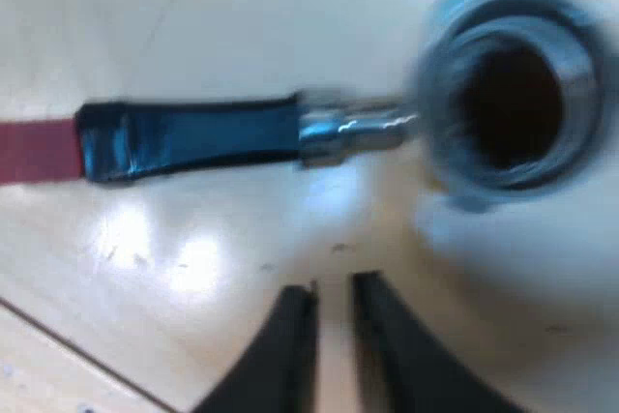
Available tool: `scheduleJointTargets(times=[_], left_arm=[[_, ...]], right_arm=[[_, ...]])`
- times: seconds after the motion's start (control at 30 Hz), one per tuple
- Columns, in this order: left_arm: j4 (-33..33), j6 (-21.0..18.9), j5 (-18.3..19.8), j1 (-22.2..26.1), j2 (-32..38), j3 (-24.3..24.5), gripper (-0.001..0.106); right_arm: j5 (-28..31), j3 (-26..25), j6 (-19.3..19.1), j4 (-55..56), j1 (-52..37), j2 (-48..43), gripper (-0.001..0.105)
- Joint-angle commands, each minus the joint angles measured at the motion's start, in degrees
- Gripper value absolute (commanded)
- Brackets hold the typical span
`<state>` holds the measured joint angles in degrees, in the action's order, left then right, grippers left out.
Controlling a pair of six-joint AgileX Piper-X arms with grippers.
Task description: Put the handle in the coffee machine
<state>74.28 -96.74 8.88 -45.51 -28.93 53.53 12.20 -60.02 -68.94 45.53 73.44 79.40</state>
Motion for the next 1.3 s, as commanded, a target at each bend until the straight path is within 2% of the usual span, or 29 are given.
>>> scheduleJointTargets(times=[0.03,0.07,0.1,0.17,0.23,0.3,0.37,0.43,0.57,0.67,0.83,0.97,1.13,1.3], left_arm=[[0.3,-1.1,-2.4,-0.3,1.5,0.4,0.068],[0.1,-1.1,-2.4,-0.3,2.3,0.4,0.068],[0.1,-1.1,-2.4,-0.3,2.5,0.4,0.068],[0.1,-1.1,-2.4,-0.3,3.3,0.1,0.068],[-0.2,-1.3,-2.4,-0.3,4.0,-0.5,0.068],[-1.2,-3.1,-2.9,-0.3,4.7,-1.7,0.068],[-3.7,-3.8,-2.9,-0.3,6.1,-3.7,0.068],[-6.0,-3.8,-2.9,-0.3,7.2,-5.2,0.068],[-9.4,-3.8,-2.4,-0.3,8.1,-8.1,0.068],[-11.1,-3.8,-1.3,-0.3,8.1,-11.1,0.068],[-13.0,-3.8,-1.4,-0.3,8.0,-14.9,0.068],[-13.4,-3.8,-0.8,-0.3,8.0,-16.4,0.068],[-14.3,-3.8,0.9,-0.3,8.0,-16.4,0.068],[-14.6,-3.8,0.9,-0.3,8.0,-16.4,0.068]], right_arm=[[4.0,0.1,-0.8,2.6,-0.1,-3.2,0.037],[4.8,0.1,-0.8,2.8,-0.1,-4.7,0.048],[5.0,0.1,-0.8,2.8,-0.3,-5.3,0.051],[4.0,0.1,-2.0,2.9,-1.3,-6.9,0.065],[2.8,0.1,-2.8,3.5,-2.3,-7.5,0.071],[1.1,0.1,-3.1,4.6,-4.5,-7.8,0.077],[-2.7,0.1,-3.2,6.0,-7.9,-7.8,0.082],[-5.0,0.1,-3.8,6.2,-10.8,-7.8,0.082],[-8.8,0.1,-10.1,4.2,-15.1,-7.8,0.082],[-12.7,0.1,-13.3,3.1,-17.8,-7.5,0.082],[-16.4,0.1,-16.4,2.4,-20.7,-5.6,0.082],[-18.5,0.1,-18.7,0.6,-21.5,-2.7,0.082],[-18.7,0.1,-19.6,-2.9,-21.5,1.0,0.082],[-19.5,0.0,-19.8,-4.0,-21.5,4.4,0.079]])
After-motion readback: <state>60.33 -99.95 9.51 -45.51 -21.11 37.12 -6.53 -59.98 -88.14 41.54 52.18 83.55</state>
